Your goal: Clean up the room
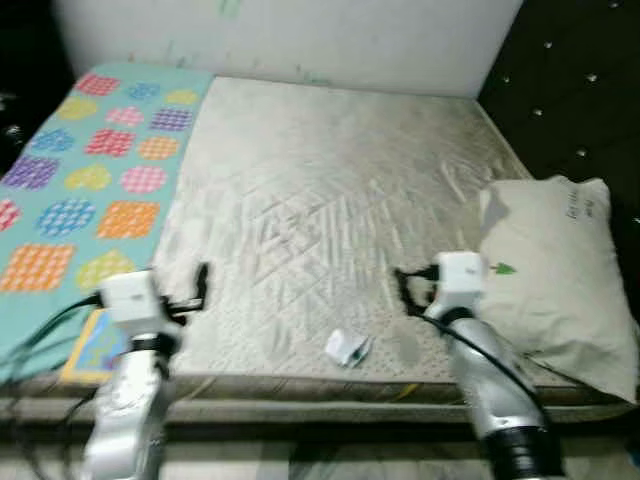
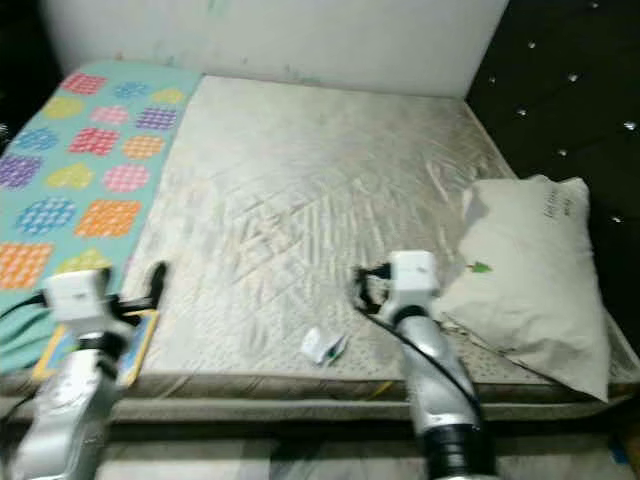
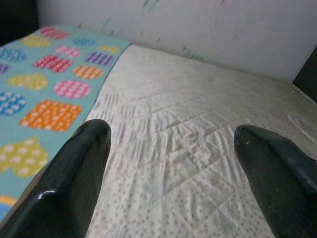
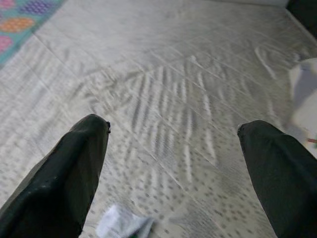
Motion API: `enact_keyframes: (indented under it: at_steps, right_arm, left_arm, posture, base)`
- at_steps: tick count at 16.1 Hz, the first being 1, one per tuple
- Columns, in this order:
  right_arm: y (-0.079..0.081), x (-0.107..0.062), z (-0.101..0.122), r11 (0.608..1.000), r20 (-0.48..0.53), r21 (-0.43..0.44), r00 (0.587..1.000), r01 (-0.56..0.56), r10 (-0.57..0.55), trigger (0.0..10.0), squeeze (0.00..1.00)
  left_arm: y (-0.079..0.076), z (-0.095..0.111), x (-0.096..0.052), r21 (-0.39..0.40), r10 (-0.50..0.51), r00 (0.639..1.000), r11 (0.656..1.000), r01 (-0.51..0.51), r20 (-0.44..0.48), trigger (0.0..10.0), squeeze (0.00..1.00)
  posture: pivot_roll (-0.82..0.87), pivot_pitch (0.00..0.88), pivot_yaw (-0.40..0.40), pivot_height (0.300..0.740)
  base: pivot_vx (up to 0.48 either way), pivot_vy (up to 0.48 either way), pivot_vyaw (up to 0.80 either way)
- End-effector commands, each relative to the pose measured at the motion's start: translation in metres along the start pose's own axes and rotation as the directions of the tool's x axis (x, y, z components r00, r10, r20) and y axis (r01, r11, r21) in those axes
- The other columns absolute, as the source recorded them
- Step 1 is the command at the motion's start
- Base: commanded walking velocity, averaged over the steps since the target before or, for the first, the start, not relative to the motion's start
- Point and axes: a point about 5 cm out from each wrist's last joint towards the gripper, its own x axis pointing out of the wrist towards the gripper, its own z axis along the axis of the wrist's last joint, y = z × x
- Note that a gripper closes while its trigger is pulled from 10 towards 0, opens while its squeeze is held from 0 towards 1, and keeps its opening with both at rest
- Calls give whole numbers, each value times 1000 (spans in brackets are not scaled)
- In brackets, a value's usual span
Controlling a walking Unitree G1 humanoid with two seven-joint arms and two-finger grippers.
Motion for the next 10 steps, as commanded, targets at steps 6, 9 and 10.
enact_keyframes:
  at_steps: [6, 9, 10]
  right_arm:
    - [-20, -2, -2, 999, -9, -13, 999, 50, -50, 10000, 0]
    - [-21, -2, -4, 998, -33, 5, 998, 58, -58, 10000, 0]
    - [-21, -2, -4, 998, -34, 7, 998, 57, -57, 10000, 0]
  left_arm:
    - [-9, -3, 4, -8, -23, 999, 1000, 23, -24, 10000, 0]
    - [-7, -2, 4, 3, -12, 1000, 1000, 12, -29, 10000, 0]
    - [-7, -2, 4, 6, -10, 1000, 1000, 10, -28, 10000, 0]
  posture:
    - [-48, 54, -93, 740]
    - [-48, 54, -93, 740]
    - [-45, 54, -93, 740]
  base:
    - [0, 0, 0]
    - [0, 0, -225]
    - [0, 0, -800]
